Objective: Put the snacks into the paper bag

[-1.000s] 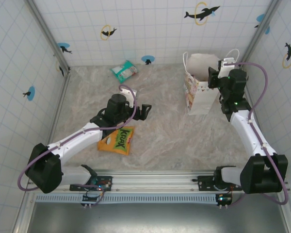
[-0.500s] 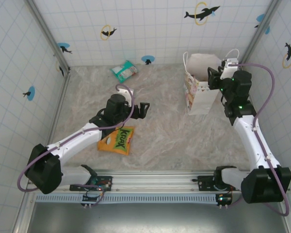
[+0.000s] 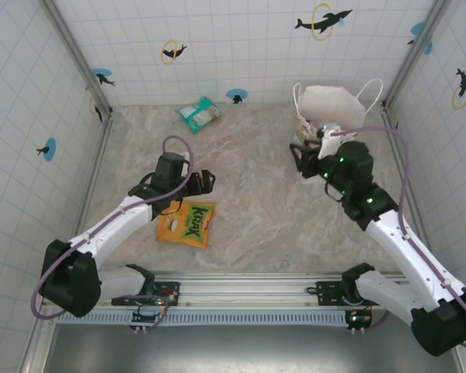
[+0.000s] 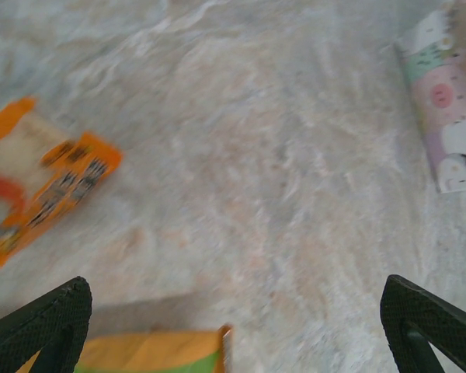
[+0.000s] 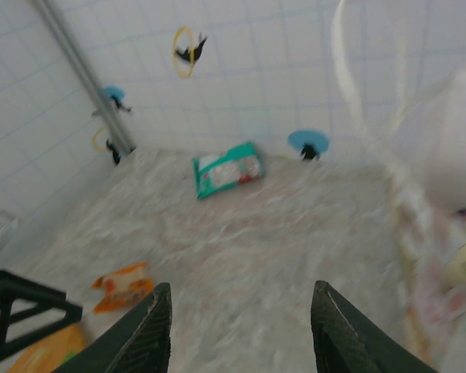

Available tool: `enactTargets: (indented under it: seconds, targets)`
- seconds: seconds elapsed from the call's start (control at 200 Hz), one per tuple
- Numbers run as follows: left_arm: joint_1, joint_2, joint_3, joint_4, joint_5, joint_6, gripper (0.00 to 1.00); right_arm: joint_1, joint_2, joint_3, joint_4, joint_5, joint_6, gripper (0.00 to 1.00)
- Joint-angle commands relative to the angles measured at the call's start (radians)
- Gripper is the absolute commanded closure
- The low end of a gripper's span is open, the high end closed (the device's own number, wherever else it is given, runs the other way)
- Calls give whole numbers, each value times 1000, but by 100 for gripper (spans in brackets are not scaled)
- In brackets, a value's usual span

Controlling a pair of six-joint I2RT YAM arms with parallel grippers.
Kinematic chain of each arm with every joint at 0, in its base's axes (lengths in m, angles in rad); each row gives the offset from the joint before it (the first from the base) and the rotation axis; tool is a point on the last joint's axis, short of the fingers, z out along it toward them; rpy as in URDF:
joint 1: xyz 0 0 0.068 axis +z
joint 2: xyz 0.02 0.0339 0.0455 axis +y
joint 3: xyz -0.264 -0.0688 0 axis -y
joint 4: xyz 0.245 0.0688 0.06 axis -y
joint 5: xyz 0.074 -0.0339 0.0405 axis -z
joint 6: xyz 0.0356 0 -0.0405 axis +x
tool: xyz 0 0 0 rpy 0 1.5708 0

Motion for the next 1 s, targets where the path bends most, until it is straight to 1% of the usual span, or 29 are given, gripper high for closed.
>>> enactTargets:
  seconds: [0.0,0.155,0.305,0.425,0.56,0.701,0.771,0.936,0.951,0.996]
  targets:
    - [69,-75,-69,-144,-1,-61,3,107,-24,-68,-46,96,80,50]
    - [132,-141,-135,-211,-19,-91,2,254,-34,-139,-34,164,155,50]
    - [148,-168,-190,-242,-28,-111,2,358,-38,-190,-4,230,200,49]
    - [151,-161,-230,-235,-4,-122,2,397,-39,-205,16,241,218,49]
    - [150,-149,-282,-184,50,-151,3,413,-46,-212,20,245,227,49]
    - [146,-137,-339,-90,156,-201,6,417,-52,-229,27,237,243,48]
    - [126,-122,-341,-62,174,-218,7,419,-53,-239,28,233,251,48]
    - [40,-72,-321,17,210,-260,7,420,-65,-258,32,235,267,48]
    - [6,-64,-320,27,215,-265,7,421,-67,-259,34,236,269,48]
    - [-29,-37,-311,48,225,-273,8,420,-67,-263,34,236,273,48]
